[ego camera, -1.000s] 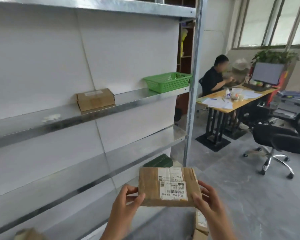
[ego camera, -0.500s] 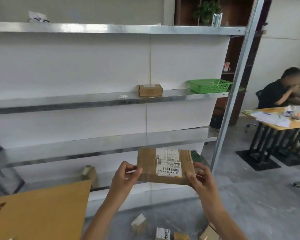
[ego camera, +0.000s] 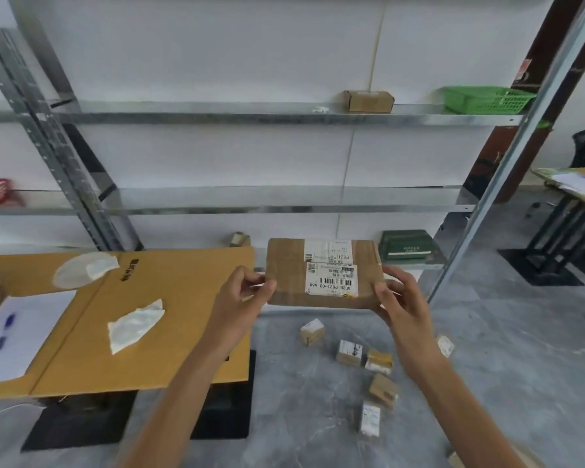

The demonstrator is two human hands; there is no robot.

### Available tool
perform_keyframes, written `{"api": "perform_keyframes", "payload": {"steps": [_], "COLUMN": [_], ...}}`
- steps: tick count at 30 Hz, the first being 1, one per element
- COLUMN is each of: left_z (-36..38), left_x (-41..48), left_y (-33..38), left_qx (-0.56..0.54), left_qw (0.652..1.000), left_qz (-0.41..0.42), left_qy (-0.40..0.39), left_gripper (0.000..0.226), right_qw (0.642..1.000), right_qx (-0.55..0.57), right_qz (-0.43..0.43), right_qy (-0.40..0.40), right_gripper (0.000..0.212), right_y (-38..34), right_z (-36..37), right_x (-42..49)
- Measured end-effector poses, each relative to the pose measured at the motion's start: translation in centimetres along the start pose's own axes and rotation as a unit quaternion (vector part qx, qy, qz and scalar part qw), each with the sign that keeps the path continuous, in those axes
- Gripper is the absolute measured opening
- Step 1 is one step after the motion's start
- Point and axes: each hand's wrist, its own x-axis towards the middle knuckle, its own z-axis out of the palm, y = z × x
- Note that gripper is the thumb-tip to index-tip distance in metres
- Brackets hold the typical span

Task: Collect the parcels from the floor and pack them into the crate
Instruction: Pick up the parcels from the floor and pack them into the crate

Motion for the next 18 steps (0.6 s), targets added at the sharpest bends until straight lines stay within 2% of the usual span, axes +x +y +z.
{"api": "perform_keyframes", "payload": {"steps": [4, 18], "left_z": [-2.9, -6.9], "left_x": [-4.5, -17.6], "left_y": [-1.0, -5.3], "left_qx": [0.01, 0.079], "left_qw": [1.0, 0.986], "left_qz": [-0.024, -0.117], "left_qy": [0.011, 0.092], "left_gripper": [0.024, 0.013], "right_qw": [0.999, 0.98], "right_qx": [0.028, 0.033], "right_qz": [0.037, 0.157], "right_qy": [-0.013, -0.115], "right_gripper": [0.018, 0.023], "right_y": [0.7, 2.2], "right_z": [1.7, 4.3], "right_x": [-4.1, -12.9]}}
